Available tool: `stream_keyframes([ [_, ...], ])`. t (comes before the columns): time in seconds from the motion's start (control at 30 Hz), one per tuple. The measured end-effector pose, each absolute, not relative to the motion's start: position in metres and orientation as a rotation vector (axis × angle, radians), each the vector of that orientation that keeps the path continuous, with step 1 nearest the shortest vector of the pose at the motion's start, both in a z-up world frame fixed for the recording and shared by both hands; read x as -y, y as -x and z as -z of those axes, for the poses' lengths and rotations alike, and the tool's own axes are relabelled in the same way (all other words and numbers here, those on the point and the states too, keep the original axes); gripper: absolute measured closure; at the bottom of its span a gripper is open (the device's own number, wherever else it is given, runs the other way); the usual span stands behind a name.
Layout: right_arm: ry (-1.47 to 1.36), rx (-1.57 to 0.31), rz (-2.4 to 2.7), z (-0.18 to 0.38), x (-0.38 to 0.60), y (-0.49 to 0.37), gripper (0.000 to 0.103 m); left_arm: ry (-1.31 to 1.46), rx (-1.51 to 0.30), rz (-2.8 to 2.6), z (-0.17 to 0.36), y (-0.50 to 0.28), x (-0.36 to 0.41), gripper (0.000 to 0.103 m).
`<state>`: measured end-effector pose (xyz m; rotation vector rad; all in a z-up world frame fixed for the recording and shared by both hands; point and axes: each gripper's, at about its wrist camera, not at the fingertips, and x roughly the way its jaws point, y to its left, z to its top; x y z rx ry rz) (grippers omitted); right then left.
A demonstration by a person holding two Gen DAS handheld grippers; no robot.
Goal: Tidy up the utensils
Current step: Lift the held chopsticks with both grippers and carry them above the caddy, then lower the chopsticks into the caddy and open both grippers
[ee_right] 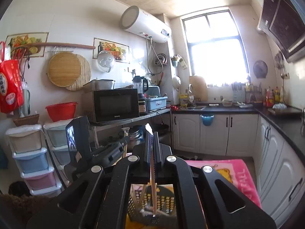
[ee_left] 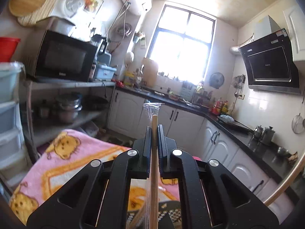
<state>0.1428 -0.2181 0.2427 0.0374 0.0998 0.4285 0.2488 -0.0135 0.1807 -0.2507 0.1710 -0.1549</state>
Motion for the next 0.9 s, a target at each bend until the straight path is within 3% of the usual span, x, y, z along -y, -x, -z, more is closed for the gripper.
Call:
stream_keyframes([
  [0.9, -0.048, -0.223, -0.371, -0.188, 0.212, -0.234, 0.1, 0.194, -0.098, 0.122, -0.135, -0.279, 0.038, 0.099],
])
